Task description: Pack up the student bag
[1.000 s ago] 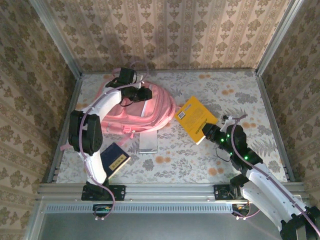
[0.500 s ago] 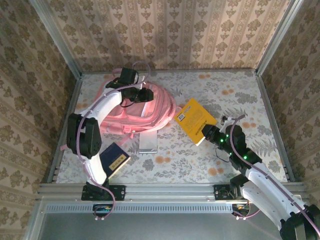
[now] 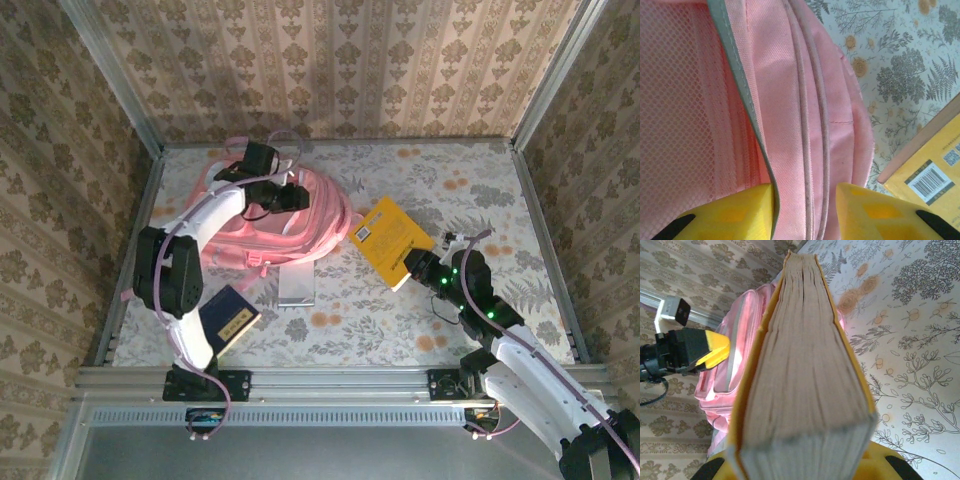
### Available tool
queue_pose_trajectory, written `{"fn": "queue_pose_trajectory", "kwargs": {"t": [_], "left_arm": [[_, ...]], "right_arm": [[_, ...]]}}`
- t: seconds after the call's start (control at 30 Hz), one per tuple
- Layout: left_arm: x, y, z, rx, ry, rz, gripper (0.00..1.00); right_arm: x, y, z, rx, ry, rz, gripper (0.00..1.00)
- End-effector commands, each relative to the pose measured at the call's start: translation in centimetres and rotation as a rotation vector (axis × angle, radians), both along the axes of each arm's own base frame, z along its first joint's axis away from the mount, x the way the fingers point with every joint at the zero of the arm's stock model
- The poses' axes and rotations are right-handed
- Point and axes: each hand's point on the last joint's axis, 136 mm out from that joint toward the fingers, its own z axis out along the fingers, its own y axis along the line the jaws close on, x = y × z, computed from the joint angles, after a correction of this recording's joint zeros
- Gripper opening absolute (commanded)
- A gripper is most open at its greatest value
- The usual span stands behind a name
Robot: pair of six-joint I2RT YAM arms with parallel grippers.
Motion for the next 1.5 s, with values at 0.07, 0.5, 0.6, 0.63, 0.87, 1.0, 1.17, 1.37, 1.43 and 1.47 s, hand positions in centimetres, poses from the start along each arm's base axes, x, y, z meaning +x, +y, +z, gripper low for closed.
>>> {"fn": "queue_pose_trajectory", "kwargs": {"t": [0.07,0.5,0.6,0.63,0.87,1.0,1.17,1.37,1.43,1.47], "left_arm": [[1.1,0.2,-0.6,-0.026,0.034,0.018,0.39],[2.0,-1.4,-1.4,0.105,0.005,-0.029,0.04],[1.1,-2.3,0.6,0.201,-0.088,-0.107,0.0],[0.9,-2.5,1.5,0.214,-0.114,-0.119,0.0],[-1.1,-1.5,8.9,0.158,-0.263,-0.133,0.0],[-2.8,-0.4,13.1,0.095,-0.357,-0.128,0.0],[-4.9,-0.5,17.1,-0.042,-0.431,-0.162,0.0],[-6.2,-1.2,18.7,-0.1,-0.448,-0.219,0.0],[-6.3,-1.6,18.6,-0.127,-0.428,-0.231,0.0],[-6.3,-1.8,18.2,-0.131,-0.407,-0.232,0.0]], "right_arm": [[0.2,0.2,2.6,0.049,-0.102,0.007,0.0],[0.4,1.1,3.4,0.065,-0.119,0.057,0.0],[0.2,1.1,4.1,0.055,-0.132,0.064,0.0],[0.2,1.1,4.3,0.047,-0.139,0.066,0.0],[0.4,0.5,6.8,0.001,-0.159,0.058,0.0],[0.4,0.3,9.0,0.009,-0.185,0.06,0.0],[0.7,0.9,10.4,0.054,-0.192,0.083,0.0],[1.4,5.8,13.4,0.351,-0.176,0.288,0.0],[1.9,6.8,13.2,0.394,-0.131,0.298,0.0],[2.0,7.3,13.5,0.42,-0.128,0.309,0.0]]}}
